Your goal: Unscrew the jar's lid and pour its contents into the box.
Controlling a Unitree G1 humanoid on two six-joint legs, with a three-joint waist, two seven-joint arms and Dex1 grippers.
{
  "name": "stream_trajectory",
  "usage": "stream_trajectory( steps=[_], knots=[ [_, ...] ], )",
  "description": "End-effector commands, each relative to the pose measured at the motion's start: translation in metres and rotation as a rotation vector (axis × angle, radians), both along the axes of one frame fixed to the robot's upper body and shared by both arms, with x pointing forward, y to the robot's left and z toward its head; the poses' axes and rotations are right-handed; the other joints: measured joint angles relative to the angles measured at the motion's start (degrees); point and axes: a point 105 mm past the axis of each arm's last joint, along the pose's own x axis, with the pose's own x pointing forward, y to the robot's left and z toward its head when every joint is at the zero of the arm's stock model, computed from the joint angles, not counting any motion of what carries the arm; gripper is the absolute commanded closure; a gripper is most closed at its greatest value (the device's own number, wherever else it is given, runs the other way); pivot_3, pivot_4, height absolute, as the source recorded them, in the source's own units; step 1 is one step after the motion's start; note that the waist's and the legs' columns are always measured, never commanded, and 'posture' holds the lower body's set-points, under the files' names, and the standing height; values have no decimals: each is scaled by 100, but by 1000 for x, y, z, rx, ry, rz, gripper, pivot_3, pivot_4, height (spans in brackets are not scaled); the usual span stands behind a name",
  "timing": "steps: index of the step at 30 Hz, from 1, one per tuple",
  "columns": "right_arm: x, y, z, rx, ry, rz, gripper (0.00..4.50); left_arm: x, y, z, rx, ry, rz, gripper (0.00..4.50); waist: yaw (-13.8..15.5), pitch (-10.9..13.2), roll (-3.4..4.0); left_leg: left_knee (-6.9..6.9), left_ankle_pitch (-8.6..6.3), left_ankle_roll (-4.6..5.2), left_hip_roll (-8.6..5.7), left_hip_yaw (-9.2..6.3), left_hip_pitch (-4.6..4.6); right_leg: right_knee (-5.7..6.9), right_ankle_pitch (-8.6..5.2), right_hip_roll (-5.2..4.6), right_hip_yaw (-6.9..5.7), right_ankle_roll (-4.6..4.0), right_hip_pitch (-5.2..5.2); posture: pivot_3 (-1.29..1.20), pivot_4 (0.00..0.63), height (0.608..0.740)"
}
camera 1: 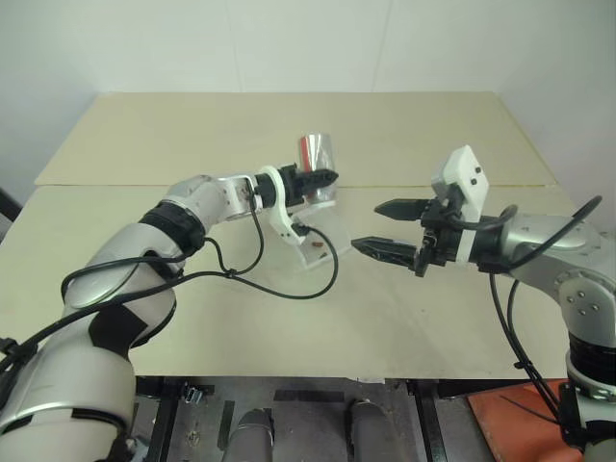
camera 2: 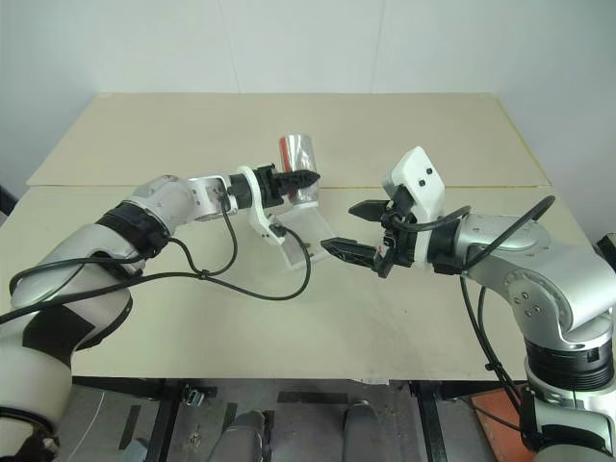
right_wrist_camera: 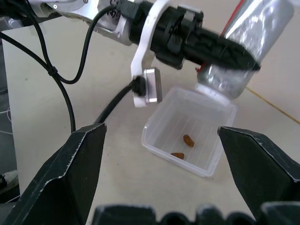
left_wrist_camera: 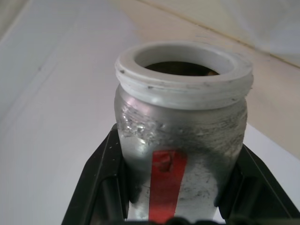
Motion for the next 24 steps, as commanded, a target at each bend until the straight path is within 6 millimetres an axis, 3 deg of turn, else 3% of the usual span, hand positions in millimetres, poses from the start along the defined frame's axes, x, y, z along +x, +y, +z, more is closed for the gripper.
stream_trajectory(
  steps=[1,8,14,18,24],
  knots=[
    [-4,-1,13,8,-52,7,80,7,20,27,-249,84,88,2572,-14,0,0,0,0,0,0,0,2,1,0,0,0,0,0,0,150,740],
    [-3,-1,12,15,-39,18,80,10,65,53,-924,482,162,2572,-19,-1,2,0,1,-1,2,0,3,2,0,0,0,-1,0,0,150,740],
    [-2,0,14,27,-43,31,80,20,118,45,-1553,923,271,2572,-42,-1,2,5,2,-2,2,-3,2,4,0,0,-1,-1,3,0,150,740],
    [-1,0,14,28,-45,34,80,8,132,29,-1765,1291,229,2572,-151,-1,2,5,1,-1,2,-4,6,5,0,0,-1,-1,6,0,150,740],
    [-2,-1,13,27,-40,29,80,-13,137,-7,-1852,1503,183,2572,-178,-2,3,5,2,-2,4,-4,20,10,1,2,0,-2,13,0,150,740]
  ],
)
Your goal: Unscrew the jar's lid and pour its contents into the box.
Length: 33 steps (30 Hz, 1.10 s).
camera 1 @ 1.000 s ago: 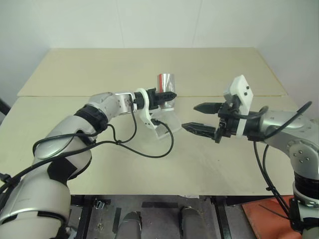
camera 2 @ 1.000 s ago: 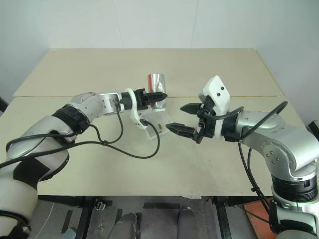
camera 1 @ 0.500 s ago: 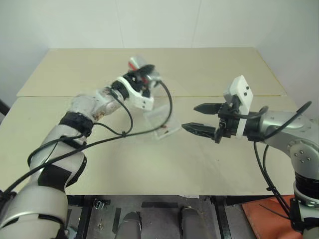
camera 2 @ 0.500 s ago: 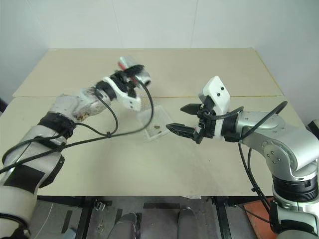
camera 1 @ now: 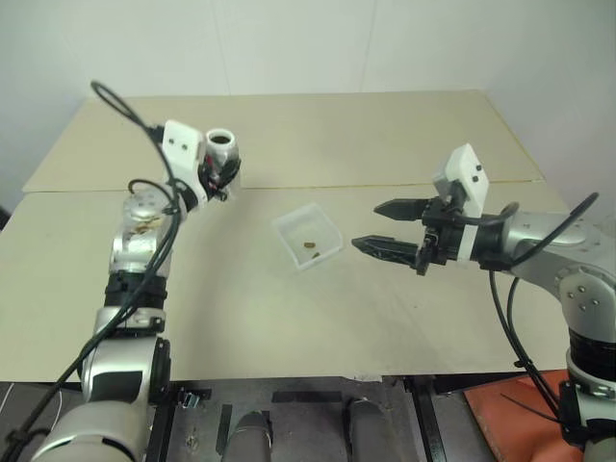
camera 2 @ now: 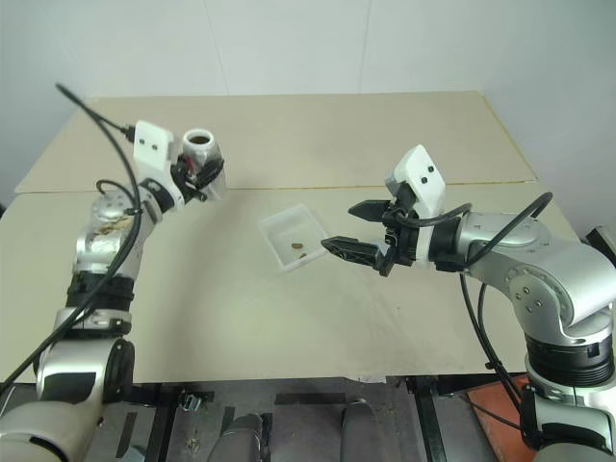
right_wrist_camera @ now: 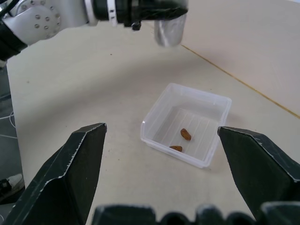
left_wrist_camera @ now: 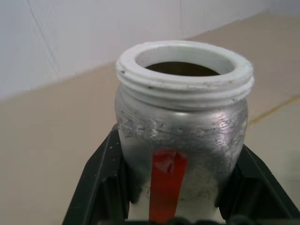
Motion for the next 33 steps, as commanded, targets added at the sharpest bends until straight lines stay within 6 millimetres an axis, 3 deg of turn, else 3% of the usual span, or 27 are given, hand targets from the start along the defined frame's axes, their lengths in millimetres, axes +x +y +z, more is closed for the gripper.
stream_trajectory(
  steps=[1,11,19,23,27,33],
  knots=[
    [-4,0,12,12,-61,7,80,-13,-2,-1,-46,-30,-45,2572,0,0,0,0,0,0,0,0,2,0,0,0,0,0,2,0,150,740],
    [-6,-4,7,-10,-56,-9,80,-21,-8,-38,-23,-20,-74,2572,28,-1,-1,0,0,-1,-1,1,0,-6,1,-1,0,-2,4,0,150,740],
    [-9,-5,2,-25,-62,-6,0,-30,-2,-62,-3,18,-65,29,19,-2,-1,0,-1,1,0,2,2,-5,1,-1,1,-2,4,0,150,740],
    [-10,-7,1,-26,-62,-5,0,-41,5,-60,12,12,-71,29,19,-2,0,0,-2,2,0,1,4,-5,1,0,1,-2,5,0,150,740],
    [-11,-13,-2,-37,-62,-19,0,-67,23,-45,94,-10,-117,29,3,-2,0,-1,-1,2,2,1,1,-5,1,0,1,-2,1,0,150,740],
    [-11,-29,-3,-62,-64,-51,0,-136,30,-14,213,49,-421,29,19,-2,1,-9,-4,8,8,4,7,-6,-1,3,3,-5,1,0,150,740]
  ],
)
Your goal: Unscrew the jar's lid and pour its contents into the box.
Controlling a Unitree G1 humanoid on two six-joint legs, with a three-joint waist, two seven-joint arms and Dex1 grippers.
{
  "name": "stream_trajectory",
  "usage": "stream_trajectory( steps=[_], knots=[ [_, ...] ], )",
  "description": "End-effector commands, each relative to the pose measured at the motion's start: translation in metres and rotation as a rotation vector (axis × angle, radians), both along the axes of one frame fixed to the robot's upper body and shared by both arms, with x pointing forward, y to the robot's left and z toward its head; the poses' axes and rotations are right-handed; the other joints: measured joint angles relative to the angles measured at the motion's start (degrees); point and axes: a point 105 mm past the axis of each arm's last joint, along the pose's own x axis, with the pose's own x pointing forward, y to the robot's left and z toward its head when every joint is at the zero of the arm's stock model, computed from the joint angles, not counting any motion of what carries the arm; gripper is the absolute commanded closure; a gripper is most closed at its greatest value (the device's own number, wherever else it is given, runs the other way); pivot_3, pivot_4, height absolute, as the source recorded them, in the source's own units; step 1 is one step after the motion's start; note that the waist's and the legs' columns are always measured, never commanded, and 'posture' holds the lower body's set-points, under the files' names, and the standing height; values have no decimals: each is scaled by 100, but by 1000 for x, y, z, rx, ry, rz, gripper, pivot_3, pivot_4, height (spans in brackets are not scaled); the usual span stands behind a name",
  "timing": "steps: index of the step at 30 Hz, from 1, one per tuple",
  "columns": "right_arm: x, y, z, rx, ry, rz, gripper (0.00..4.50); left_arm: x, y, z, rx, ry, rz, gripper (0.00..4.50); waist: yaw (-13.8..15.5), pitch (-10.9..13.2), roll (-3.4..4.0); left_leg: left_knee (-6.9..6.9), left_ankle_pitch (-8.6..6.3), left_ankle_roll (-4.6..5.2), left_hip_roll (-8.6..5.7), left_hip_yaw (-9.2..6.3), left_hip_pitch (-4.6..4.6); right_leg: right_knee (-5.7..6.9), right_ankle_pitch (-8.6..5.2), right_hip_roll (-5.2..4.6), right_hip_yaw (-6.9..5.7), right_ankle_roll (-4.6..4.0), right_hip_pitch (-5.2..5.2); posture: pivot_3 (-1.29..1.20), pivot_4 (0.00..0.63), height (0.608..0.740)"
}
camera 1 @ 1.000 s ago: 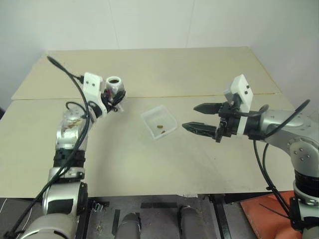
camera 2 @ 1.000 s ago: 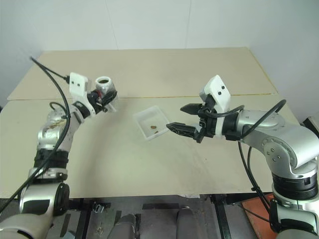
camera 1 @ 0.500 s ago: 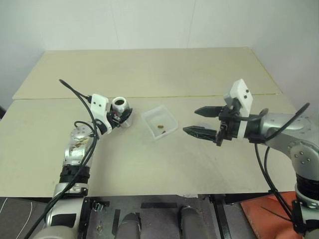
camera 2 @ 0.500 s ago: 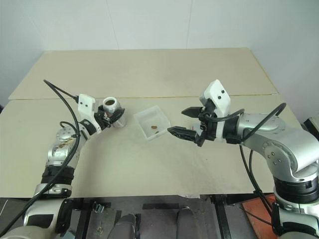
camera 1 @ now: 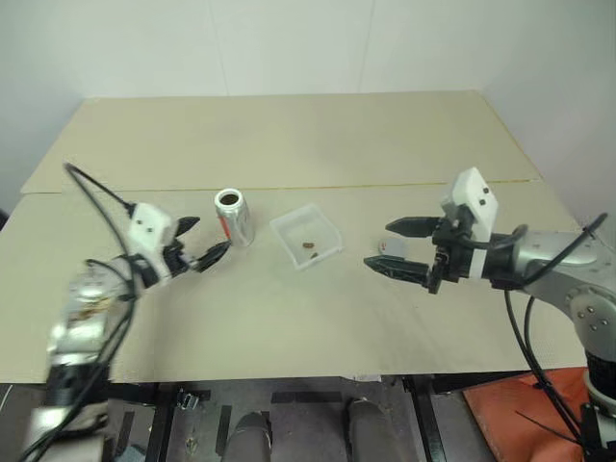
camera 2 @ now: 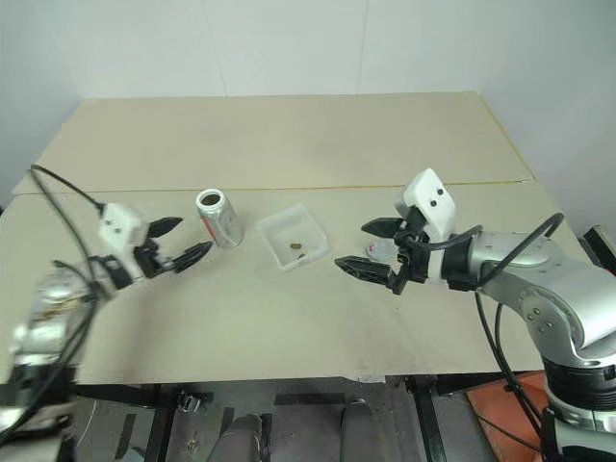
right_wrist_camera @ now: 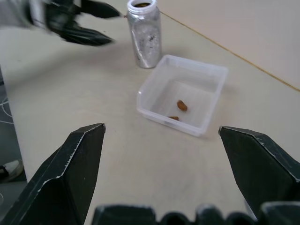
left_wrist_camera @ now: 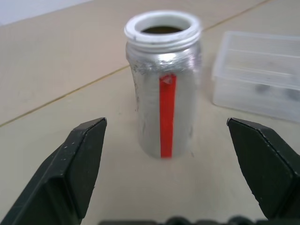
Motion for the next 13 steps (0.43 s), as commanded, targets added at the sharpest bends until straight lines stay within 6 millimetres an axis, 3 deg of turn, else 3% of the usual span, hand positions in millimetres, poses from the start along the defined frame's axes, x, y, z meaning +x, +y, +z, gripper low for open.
stream_trajectory(
  steps=[1,4,7,13],
  knots=[
    [-2,-9,15,-4,-88,-1,0,-36,-8,33,27,-43,-219,29,19,0,0,0,0,1,1,2,1,-4,-1,0,0,-1,1,0,150,740],
    [-1,-17,20,-13,-110,4,0,-54,2,51,71,-71,-304,29,60,0,0,-2,-2,2,3,4,3,-17,-3,0,-1,-3,3,0,150,740],
    [-3,-21,22,-15,-135,50,0,-59,8,66,72,-99,-310,29,71,0,0,-2,-3,5,3,8,4,-25,-4,0,0,-5,3,0,150,740],
    [0,-20,24,6,-171,50,0,-61,10,69,77,-108,-279,29,50,0,0,-2,-5,8,5,10,5,-20,-4,1,0,-5,2,0,150,740]
  ],
)
